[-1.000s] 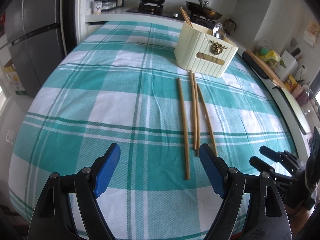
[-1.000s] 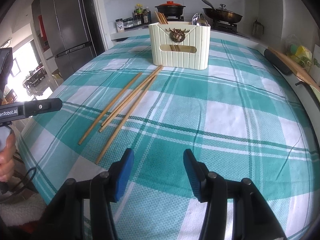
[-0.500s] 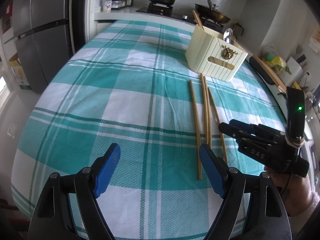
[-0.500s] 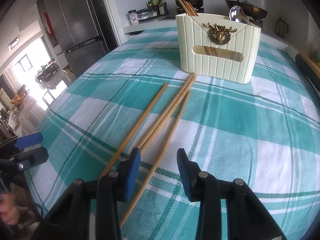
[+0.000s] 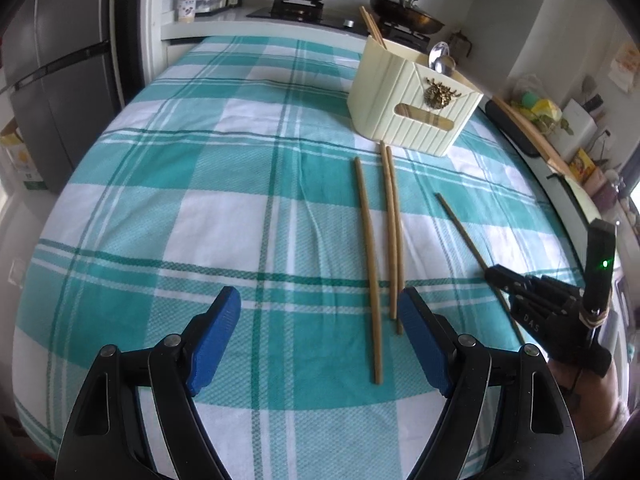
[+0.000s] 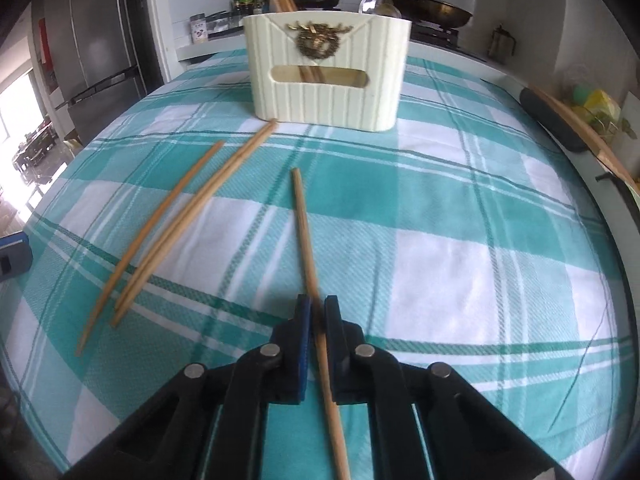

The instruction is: Organize utensils

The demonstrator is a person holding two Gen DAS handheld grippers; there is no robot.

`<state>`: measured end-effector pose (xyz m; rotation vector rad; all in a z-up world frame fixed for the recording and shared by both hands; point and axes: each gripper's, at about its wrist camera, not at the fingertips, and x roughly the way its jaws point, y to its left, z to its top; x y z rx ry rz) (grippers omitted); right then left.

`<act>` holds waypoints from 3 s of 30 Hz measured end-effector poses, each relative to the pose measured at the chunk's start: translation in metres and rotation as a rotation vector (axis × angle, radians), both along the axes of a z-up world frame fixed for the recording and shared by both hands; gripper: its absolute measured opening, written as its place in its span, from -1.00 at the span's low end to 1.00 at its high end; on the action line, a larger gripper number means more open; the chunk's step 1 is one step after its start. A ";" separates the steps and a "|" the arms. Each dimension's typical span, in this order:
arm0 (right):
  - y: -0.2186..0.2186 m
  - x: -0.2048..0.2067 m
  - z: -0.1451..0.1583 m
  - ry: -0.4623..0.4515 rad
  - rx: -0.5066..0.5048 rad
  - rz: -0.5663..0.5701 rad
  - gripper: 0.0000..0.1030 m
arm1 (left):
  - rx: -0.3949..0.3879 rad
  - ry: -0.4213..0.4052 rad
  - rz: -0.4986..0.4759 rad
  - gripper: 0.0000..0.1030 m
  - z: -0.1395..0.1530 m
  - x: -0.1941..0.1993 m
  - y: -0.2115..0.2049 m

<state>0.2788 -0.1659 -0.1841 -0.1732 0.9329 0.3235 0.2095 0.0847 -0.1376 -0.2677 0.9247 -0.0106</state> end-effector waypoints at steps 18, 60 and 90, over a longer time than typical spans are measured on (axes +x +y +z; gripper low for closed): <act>-0.060 -0.031 0.001 -0.054 -0.054 -0.084 -0.86 | 0.224 0.101 -0.047 -0.13 -0.048 0.105 -0.039; -0.093 -0.044 0.029 -0.059 0.092 -0.146 -0.24 | 0.163 0.048 0.032 0.21 -0.018 -0.011 0.008; -0.059 0.090 0.013 0.254 -0.077 0.086 -0.24 | 0.213 0.234 -0.205 0.23 -0.045 0.098 0.007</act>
